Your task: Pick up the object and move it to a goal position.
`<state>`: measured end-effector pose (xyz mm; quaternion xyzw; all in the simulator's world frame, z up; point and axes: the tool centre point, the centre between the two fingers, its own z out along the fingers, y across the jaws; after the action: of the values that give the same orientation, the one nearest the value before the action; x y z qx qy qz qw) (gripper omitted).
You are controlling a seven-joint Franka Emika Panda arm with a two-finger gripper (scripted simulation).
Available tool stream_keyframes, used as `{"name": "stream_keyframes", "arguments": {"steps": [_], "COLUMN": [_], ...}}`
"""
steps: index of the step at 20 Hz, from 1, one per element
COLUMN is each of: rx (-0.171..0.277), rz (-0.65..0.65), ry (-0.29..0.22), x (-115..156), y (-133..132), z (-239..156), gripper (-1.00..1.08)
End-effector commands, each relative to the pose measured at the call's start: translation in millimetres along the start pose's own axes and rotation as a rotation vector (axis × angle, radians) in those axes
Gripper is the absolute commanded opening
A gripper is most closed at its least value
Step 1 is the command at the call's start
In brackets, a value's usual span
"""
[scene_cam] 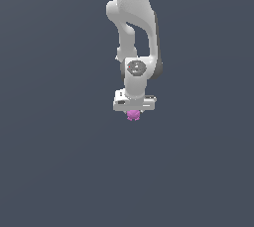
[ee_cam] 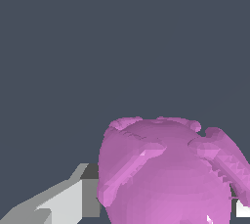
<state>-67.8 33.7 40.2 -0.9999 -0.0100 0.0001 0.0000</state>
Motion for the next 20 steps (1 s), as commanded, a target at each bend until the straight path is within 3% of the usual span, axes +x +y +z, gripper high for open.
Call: {"name": "stream_keyframes", "arguments": {"steps": [1, 11, 20], "rx": [0.000, 0.000, 0.000], "rz": [0.000, 0.000, 0.000], "ry": [0.000, 0.000, 0.000], "x": [0, 3, 23], "y": [0, -4, -30], "z": [1, -6, -45], "gripper": [-1.00, -1.00, -1.00]}}
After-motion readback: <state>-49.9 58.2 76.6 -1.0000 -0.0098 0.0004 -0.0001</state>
